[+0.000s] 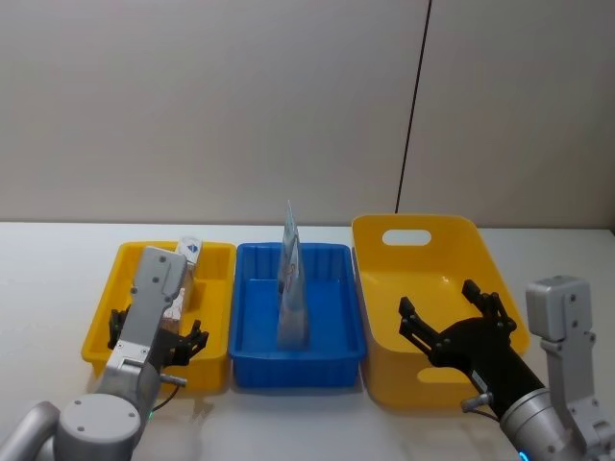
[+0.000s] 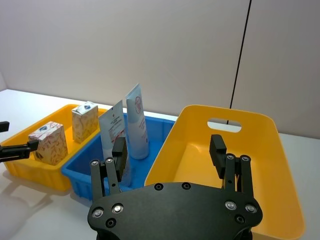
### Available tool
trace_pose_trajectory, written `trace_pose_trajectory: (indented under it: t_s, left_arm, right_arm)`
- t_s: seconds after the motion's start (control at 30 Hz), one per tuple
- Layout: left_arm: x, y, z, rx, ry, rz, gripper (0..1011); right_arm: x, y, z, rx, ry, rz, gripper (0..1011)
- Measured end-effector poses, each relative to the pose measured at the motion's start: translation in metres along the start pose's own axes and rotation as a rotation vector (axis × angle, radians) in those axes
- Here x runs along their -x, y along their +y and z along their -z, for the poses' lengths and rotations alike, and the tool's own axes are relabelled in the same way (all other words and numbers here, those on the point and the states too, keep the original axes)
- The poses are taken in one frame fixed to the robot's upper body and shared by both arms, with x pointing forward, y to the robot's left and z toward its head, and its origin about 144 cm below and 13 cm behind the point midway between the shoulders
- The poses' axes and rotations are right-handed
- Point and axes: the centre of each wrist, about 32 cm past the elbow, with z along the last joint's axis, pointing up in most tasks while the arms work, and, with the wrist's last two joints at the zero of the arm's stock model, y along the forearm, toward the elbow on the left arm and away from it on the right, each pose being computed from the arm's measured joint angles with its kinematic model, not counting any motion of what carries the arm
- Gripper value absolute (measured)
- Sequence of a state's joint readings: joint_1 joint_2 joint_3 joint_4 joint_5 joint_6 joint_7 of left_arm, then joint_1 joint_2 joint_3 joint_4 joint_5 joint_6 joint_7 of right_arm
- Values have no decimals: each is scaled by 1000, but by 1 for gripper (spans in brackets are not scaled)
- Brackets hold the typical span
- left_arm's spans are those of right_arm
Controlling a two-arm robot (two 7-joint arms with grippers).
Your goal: Bimanual collaborative sorting of washing and personal care products
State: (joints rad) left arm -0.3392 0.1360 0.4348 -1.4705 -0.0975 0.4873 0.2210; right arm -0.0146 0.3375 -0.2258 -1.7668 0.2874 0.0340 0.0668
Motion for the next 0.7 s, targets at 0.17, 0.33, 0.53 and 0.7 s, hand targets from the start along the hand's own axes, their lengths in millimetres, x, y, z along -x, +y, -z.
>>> trace_pose_trajectory:
  t_s: [0.17,0.33,0.53,0.7]
  left_arm:
    - [0,-6,2,-5,17,-9,1001]
    - [1,-12,3,-14,27,-13,1001]
    - [2,-18,4,-25,34,-14,1001]
    - [3,-25,6,-35,38,-14,1001]
  right_arm:
    - [0,0,0,0,0,0,1000]
    - [0,0,0,0,0,0,1000]
    - [0,0,0,0,0,0,1000]
    - [0,0,0,0,0,0,1000]
